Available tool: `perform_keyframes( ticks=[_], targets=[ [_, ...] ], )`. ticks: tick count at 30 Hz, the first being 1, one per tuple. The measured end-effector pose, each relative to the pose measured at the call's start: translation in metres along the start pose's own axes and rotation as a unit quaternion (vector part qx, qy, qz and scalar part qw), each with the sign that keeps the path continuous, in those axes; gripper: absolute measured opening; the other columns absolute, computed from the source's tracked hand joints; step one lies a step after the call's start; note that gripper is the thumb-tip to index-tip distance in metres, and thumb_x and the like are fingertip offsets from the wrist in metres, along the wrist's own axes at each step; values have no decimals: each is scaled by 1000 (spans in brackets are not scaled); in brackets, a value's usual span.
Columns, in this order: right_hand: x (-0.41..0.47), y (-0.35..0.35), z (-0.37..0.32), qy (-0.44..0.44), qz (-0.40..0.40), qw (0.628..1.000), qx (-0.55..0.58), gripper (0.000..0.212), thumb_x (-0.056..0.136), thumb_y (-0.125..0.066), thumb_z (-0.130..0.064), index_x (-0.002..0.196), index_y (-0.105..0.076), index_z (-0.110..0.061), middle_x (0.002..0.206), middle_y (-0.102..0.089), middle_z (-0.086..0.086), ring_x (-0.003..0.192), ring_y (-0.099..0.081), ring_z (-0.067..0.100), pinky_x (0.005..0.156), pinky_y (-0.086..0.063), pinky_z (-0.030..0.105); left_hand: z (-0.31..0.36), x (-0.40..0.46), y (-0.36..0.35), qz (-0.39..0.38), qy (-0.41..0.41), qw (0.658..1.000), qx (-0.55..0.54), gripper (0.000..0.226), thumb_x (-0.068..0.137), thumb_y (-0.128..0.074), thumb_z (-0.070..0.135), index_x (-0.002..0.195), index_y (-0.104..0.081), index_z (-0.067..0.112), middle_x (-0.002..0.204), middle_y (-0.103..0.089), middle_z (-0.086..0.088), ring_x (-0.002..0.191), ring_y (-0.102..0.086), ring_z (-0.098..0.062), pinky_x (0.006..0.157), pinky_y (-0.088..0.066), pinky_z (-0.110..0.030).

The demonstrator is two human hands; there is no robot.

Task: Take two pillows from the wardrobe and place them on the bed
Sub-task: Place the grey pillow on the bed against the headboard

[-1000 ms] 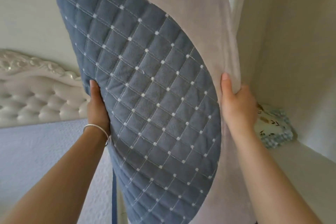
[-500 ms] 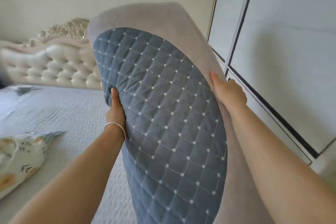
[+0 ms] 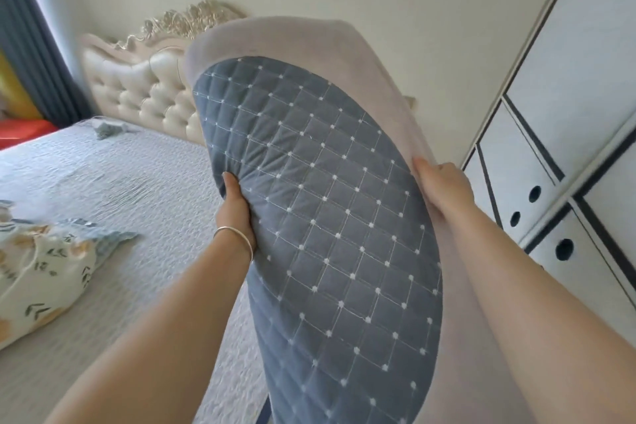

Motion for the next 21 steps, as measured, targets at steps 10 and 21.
perform_keyframes(
  ticks=[10,21],
  targets=[
    [218,-77,-53,99,-55,993,-7,53,89,-42,-46,116,-58,-3,119,-60,18,102,-53,34,83,-41,40,33,182,-123,-37,-22,990,-135,67,81,-41,71,121,-53,20,112,-64,-4,100,-61,-25,91,-48,-41],
    [438,-156,-65,0,-74,996,-48,64,87,-30,-58,120,-58,-12,128,-56,16,117,-49,37,103,-36,47,80,360,-173,62,-64,973,-214,67,82,-28,75,129,-51,32,120,-60,-1,111,-56,-26,95,-46,-46]
  ],
)
Point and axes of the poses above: each hand's wrist, its own x-axis towards the middle knuckle, its own y-axis out of the back of the hand, z = x × y, the point moved 7 cm from there along x, towards the middle knuckle
